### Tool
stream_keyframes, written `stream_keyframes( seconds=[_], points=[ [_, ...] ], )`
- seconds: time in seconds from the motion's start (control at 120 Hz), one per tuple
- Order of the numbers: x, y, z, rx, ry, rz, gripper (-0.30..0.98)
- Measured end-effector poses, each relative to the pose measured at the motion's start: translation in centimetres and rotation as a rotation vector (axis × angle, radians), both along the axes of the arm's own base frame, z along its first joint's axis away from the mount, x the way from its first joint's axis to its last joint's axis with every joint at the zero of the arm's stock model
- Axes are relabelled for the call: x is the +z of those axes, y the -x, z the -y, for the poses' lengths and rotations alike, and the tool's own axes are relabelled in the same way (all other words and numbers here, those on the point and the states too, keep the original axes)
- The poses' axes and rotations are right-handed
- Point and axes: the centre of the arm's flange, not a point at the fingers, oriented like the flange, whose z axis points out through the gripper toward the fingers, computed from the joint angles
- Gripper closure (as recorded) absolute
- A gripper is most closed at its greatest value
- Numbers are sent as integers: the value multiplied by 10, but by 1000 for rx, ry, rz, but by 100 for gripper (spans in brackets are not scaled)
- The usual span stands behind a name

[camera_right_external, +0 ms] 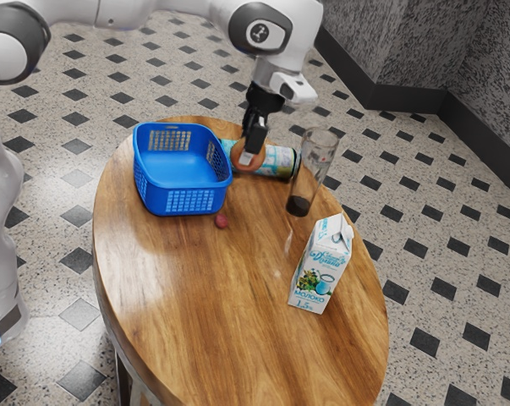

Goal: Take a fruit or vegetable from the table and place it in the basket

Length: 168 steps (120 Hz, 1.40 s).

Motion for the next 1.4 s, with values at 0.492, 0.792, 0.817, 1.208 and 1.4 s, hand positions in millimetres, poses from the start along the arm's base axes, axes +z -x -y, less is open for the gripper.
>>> stream_keyframes(
  seconds=[0.492,0.792,0.817,1.208,1.4],
  points=[
    [6,73,-94,169,15,-214,32],
    [-26,88,-83,164,25,-305,31],
    [-33,90,-85,168,29,-320,31],
    [-76,86,-101,202,30,-293,33],
    [-94,79,-107,219,23,-247,32]
  ],
)
